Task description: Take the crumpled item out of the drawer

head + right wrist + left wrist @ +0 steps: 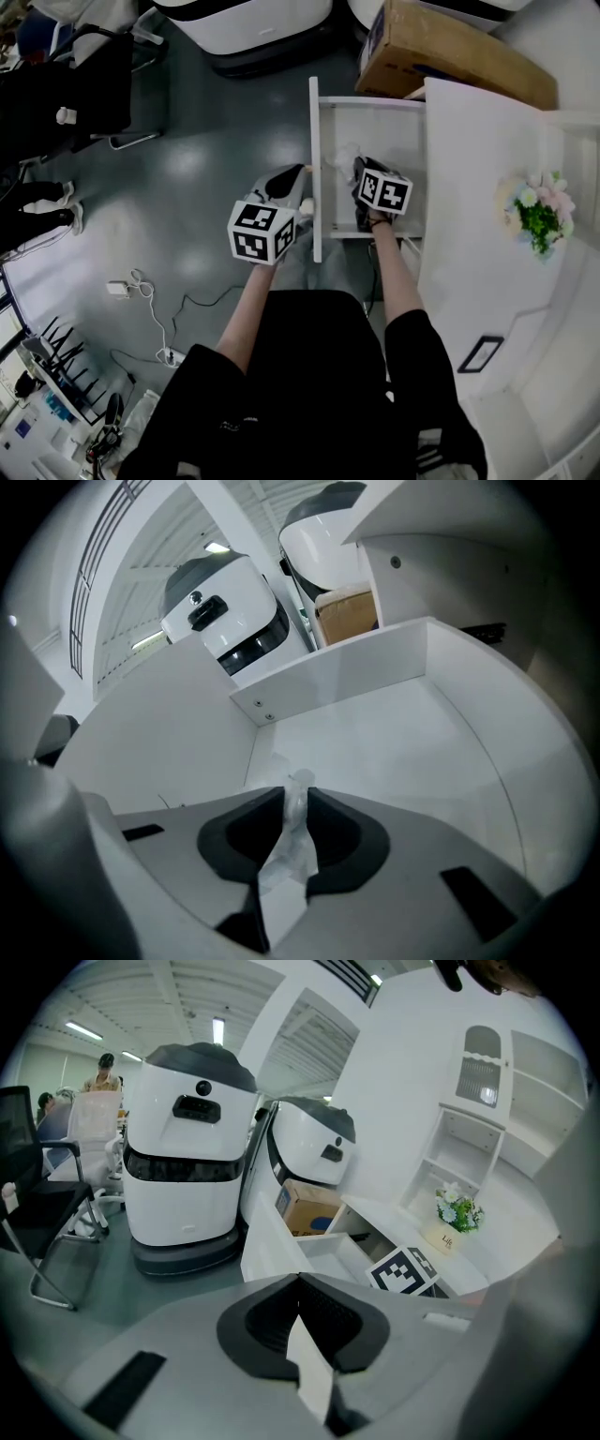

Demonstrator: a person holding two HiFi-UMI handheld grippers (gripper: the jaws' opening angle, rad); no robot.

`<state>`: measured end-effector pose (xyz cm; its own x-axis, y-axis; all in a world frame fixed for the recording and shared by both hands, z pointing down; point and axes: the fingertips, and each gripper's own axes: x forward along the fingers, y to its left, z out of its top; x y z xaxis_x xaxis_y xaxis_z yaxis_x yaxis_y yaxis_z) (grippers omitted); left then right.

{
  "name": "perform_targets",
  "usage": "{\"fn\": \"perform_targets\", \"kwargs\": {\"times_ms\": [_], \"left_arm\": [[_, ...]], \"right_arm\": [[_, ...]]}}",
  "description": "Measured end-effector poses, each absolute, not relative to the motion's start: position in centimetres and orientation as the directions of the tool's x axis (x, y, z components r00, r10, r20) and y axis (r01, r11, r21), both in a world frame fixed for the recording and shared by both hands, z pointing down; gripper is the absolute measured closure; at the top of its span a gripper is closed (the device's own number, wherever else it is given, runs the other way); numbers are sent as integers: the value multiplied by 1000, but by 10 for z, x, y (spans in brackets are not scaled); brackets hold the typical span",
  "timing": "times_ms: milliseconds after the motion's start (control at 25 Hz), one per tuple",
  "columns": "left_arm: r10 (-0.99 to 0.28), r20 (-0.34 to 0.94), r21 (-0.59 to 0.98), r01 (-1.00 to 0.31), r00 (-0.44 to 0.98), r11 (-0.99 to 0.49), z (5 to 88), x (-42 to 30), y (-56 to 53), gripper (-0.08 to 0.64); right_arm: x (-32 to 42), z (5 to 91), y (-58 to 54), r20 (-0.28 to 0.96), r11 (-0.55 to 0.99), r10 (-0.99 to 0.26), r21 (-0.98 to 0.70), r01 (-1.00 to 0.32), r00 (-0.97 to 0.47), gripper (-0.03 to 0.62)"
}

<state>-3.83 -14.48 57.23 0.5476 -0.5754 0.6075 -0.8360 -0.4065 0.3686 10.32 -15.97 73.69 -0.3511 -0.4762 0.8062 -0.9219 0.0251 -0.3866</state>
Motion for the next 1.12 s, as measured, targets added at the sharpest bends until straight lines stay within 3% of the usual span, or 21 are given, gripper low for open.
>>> {"fn": "perform_targets", "kwargs": {"times_ms": [360,800,1120], "left_arm": [[-590,579,371,-827,562,-423,553,-34,-138,563],[-607,516,362,-796,604,-485,510,-33,-130,563],[-647,444,329,-784,620,-526,469,-47,-133,563]], "right_arm": [[102,690,-159,761,83,-546,-368,-926,-351,529],[101,604,-158,622,100,-685,-437,-894,-380,531],[94,534,-155,501,194,-752,-454,-870,-428,531]]}}
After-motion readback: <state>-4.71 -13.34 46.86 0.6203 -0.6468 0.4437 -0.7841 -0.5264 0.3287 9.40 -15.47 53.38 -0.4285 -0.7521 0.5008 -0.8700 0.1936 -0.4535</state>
